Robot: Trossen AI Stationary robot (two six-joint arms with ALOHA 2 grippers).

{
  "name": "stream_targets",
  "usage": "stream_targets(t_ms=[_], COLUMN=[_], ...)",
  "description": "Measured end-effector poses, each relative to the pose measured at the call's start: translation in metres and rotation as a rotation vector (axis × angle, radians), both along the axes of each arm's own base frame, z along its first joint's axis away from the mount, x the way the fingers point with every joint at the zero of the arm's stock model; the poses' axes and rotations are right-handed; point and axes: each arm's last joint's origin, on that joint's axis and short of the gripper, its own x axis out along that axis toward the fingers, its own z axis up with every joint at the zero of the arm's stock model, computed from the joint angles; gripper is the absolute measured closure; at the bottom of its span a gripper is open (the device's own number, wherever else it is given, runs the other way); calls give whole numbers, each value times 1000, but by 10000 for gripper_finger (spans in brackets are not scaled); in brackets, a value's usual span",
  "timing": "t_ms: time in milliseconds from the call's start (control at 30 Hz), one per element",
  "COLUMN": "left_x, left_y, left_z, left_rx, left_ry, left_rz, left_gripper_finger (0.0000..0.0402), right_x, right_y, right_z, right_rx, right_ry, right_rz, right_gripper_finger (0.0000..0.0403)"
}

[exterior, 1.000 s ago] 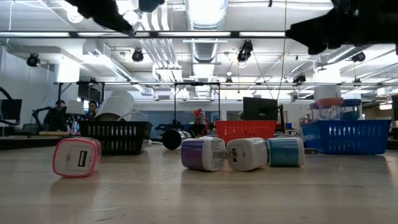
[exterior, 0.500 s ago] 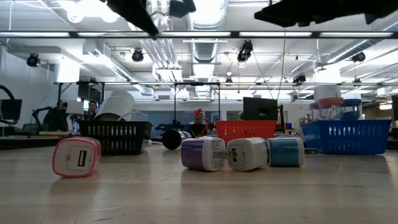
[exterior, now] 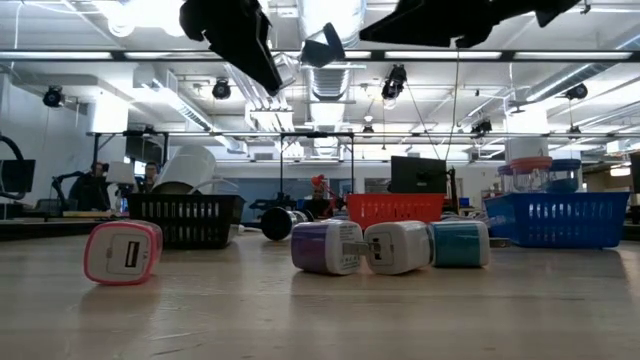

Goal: Pick & Place Office items
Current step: Put the light blue hourglass into the blue bin

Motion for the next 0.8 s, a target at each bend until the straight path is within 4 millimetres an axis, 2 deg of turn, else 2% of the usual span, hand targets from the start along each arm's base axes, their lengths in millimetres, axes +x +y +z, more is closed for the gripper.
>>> stream_targets(t_ms=[200, 467, 800], left_x=[6, 7, 7], left_y=[3, 6, 6], left_z=[-1, -2, -2], left_rx=[11, 14, 10], left_ry=[11, 16, 16], left_rz=[-2, 2, 4], left_gripper_finger=[199, 199, 199], right_x=[17, 31, 54], right_y=[4, 5, 6], right_z=[-6, -2, -10], right_rx=[4, 8, 14], right_ry=[43, 36, 74], right_rz=[54, 52, 48], right_gripper_finger=[41, 41, 42])
